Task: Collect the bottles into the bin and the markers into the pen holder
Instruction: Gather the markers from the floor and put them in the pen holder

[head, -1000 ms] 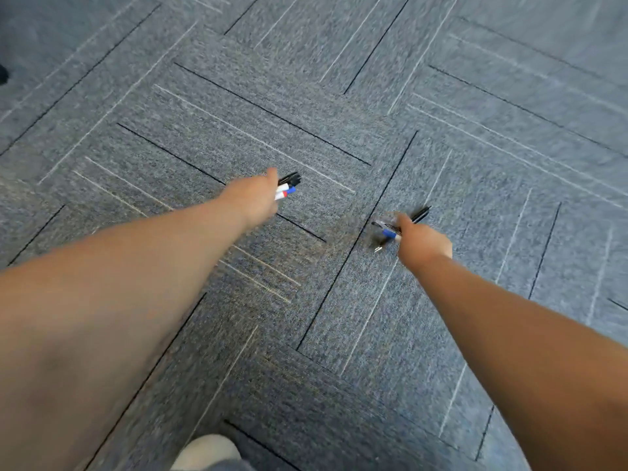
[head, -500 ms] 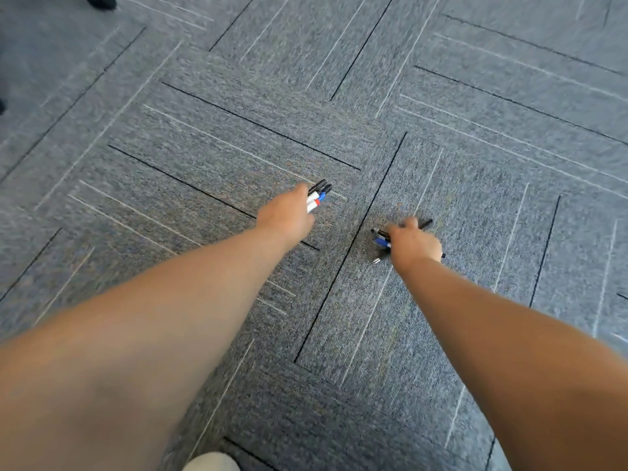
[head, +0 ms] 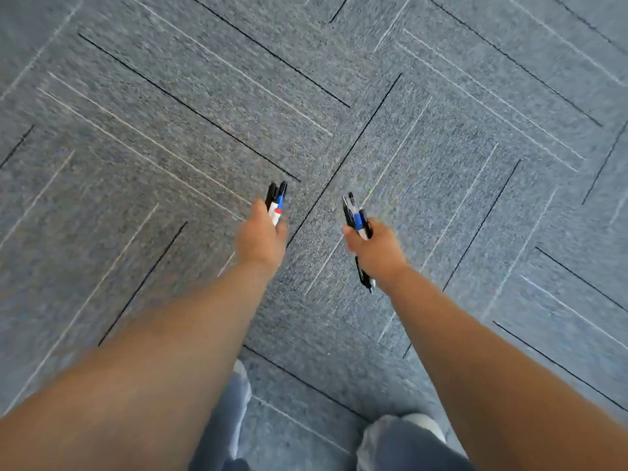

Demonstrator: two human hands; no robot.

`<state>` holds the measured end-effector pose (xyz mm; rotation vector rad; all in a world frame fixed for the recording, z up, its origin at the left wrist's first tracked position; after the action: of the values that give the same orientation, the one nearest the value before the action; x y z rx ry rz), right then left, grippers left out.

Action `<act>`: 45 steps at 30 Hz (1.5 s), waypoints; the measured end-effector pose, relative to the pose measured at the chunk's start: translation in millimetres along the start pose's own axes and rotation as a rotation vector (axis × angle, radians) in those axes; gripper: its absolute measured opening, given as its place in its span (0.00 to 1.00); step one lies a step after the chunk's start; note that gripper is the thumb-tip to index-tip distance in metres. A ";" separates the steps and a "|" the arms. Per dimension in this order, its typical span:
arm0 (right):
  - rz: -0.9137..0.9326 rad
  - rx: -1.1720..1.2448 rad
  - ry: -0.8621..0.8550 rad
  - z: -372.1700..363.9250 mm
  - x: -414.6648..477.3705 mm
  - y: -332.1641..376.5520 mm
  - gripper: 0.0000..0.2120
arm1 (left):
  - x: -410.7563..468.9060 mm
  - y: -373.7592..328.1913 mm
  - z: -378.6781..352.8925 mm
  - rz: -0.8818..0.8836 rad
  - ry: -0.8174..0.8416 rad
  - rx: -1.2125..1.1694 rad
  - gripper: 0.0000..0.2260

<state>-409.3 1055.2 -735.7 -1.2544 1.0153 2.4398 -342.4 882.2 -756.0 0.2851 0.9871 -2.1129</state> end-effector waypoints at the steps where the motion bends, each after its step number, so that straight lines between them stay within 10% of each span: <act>1: -0.015 0.033 0.014 2.4 -17.3 -1.7 0.06 | -14.4 -2.8 3.3 0.014 -0.006 -0.054 0.14; 10: 0.009 0.262 0.074 36.8 -176.9 103.0 0.15 | -132.8 -83.4 143.9 0.050 0.035 -0.489 0.04; 22: 0.352 0.210 0.319 -4.1 -434.6 423.4 0.18 | -256.7 -158.9 532.1 -0.001 -0.471 -0.524 0.05; 34: 0.601 0.105 0.638 -191.6 -649.7 645.9 0.20 | -339.6 -64.5 854.2 0.006 -0.885 -0.567 0.08; 45: 0.599 -0.121 0.884 -329.0 -720.4 725.7 0.16 | -387.3 23.9 964.8 0.268 -1.220 -0.661 0.04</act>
<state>-102.9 383.6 44.7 -2.4811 1.6549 2.3223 46.6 383.0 69.1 -1.0222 0.7202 -1.2026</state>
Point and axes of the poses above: each hand's wrist, its own x-axis towards the middle knuckle, its own z-axis out of the back of the hand, y = z × x, the point moved 6 cm from there along x, towards the middle knuckle, and after that the axes turned 5 degrees about -z, right-handed, at the moved point
